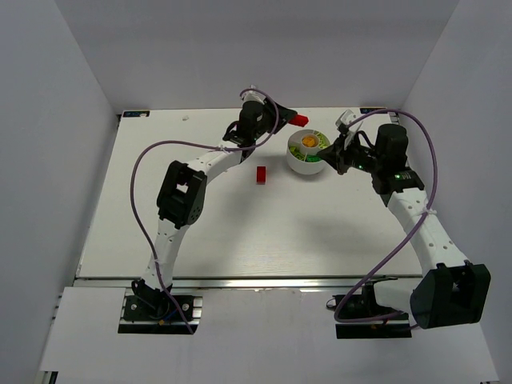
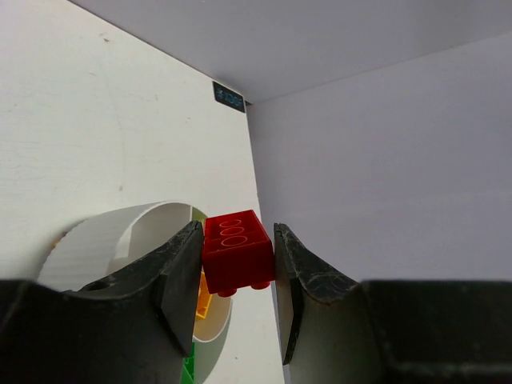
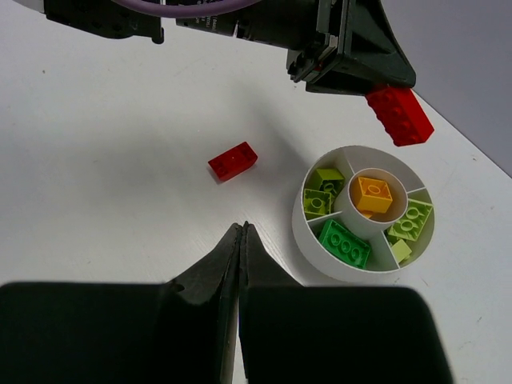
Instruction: Sort the legos into containers by color
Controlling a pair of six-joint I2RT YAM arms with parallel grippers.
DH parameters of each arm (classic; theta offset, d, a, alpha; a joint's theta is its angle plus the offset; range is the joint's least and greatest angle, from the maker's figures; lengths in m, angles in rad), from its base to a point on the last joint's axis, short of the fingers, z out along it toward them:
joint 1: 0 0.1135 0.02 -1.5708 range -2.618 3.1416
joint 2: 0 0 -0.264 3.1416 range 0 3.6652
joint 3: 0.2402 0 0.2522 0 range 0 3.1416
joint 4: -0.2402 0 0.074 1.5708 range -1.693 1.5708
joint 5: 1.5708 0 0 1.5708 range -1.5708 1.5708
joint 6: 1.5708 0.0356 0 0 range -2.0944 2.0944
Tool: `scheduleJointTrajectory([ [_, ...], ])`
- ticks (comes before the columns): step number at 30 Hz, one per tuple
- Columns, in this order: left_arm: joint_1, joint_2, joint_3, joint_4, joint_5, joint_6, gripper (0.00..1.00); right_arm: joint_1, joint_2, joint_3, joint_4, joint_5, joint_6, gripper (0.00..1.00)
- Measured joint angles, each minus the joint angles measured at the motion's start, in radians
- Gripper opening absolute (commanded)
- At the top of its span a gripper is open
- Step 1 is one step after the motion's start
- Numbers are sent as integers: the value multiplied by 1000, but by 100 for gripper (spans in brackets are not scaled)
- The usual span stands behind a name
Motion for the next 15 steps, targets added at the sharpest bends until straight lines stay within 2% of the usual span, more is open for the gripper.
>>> scheduleJointTrajectory([
  [15, -6, 7, 19, -119, -52, 19, 14, -10, 0, 0, 0, 0, 13, 0],
])
